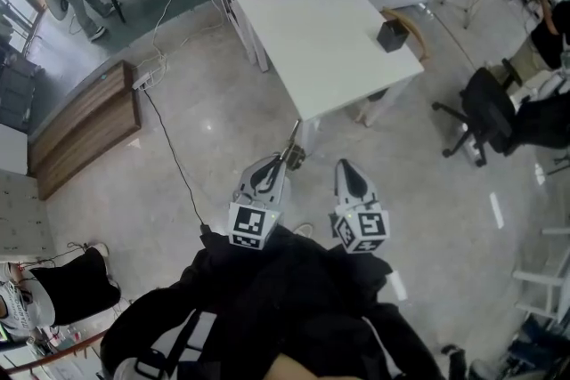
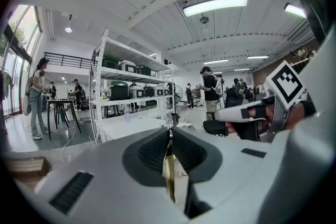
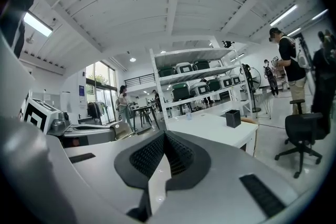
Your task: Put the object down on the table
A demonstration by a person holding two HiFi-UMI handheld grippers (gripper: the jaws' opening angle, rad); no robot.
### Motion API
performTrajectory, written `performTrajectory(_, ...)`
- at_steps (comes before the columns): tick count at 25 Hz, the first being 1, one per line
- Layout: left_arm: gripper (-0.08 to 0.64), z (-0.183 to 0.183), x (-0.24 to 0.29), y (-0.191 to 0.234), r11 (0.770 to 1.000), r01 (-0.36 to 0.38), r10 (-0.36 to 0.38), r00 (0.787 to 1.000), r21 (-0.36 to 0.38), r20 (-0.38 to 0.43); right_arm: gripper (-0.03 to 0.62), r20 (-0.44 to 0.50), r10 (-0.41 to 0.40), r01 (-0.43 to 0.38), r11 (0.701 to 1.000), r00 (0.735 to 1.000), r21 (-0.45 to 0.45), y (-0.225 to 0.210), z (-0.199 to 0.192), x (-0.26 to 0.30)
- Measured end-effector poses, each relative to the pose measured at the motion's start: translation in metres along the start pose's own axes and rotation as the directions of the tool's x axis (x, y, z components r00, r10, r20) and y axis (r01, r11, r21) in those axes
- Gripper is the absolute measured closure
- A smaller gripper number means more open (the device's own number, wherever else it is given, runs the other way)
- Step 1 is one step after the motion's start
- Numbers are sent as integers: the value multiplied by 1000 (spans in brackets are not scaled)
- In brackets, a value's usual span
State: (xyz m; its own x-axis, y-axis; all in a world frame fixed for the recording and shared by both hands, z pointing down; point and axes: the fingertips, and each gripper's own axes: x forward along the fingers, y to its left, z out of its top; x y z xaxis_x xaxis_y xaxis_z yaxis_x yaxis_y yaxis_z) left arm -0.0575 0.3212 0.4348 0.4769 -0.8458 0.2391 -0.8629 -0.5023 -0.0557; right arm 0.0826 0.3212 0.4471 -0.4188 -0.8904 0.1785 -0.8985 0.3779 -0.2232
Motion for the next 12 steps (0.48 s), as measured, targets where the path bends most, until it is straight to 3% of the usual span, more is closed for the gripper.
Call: performTrajectory(12, 532, 3, 93, 50, 1000, 19, -19, 1000, -3, -12, 591, -45, 8, -9, 1000, 999, -17, -38, 10, 98)
